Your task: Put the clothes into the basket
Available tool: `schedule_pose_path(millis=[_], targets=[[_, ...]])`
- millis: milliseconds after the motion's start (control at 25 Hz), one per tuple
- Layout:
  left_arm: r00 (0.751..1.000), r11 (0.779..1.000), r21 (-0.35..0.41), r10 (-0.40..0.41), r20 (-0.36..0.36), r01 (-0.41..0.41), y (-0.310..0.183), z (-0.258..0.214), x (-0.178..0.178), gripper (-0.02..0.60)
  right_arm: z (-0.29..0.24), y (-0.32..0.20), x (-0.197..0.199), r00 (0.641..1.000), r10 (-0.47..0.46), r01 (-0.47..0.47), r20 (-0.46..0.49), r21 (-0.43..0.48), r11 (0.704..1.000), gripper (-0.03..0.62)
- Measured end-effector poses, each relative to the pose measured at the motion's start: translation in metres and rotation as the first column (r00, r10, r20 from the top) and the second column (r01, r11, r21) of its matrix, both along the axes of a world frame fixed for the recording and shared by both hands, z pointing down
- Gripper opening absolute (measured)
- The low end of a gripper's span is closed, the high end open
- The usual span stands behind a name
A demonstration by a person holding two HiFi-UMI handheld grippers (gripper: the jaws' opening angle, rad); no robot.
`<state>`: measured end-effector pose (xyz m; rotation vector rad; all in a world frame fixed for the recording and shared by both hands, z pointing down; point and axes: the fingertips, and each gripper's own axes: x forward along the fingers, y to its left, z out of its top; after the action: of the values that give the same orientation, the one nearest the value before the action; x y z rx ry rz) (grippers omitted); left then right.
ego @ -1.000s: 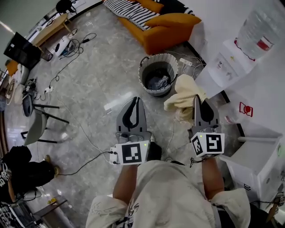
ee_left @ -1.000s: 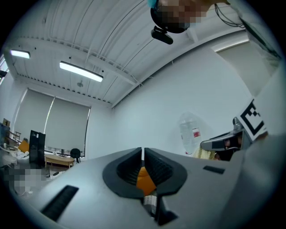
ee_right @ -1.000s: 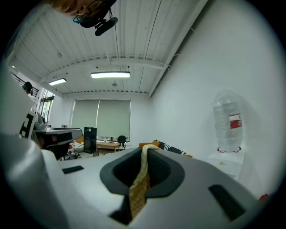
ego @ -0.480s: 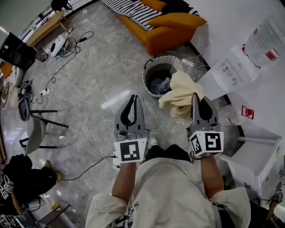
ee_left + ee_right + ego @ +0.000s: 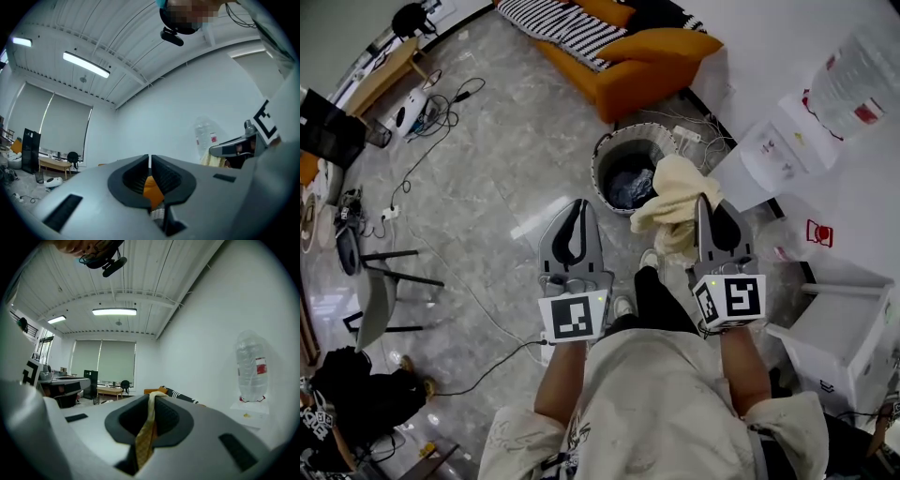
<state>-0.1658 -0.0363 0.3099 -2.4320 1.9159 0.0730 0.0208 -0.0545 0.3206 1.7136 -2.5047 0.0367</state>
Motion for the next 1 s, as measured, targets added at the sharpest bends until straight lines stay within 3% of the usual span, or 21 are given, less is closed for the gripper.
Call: schedule_pose_path(millis=[360,680,1000], targets=[[0.999,0.999,-0.003,0.038,0.039,-0.038,-0.078,0.005,0.044,0.018,0.014,-0.076,0.038,1.000,0.003,-0.003,0.014,-0.022,1.000,0.009],[1.000,1.000,0.017,-0.018,0.020,0.017,-0.164,0.014,0.067,0.011,0.044,-0.165,0.057,0.999,-0.052,0.052,0.002,-0.064,0.997,0.009],[0.995,0.994,-0.104,-0.029,0.093,0.039,-0.227,0.057,0.088,0.011,0.088,-0.232,0.070,0.993,-0.109,0.114,0.039,-0.159,0.981,0.009]])
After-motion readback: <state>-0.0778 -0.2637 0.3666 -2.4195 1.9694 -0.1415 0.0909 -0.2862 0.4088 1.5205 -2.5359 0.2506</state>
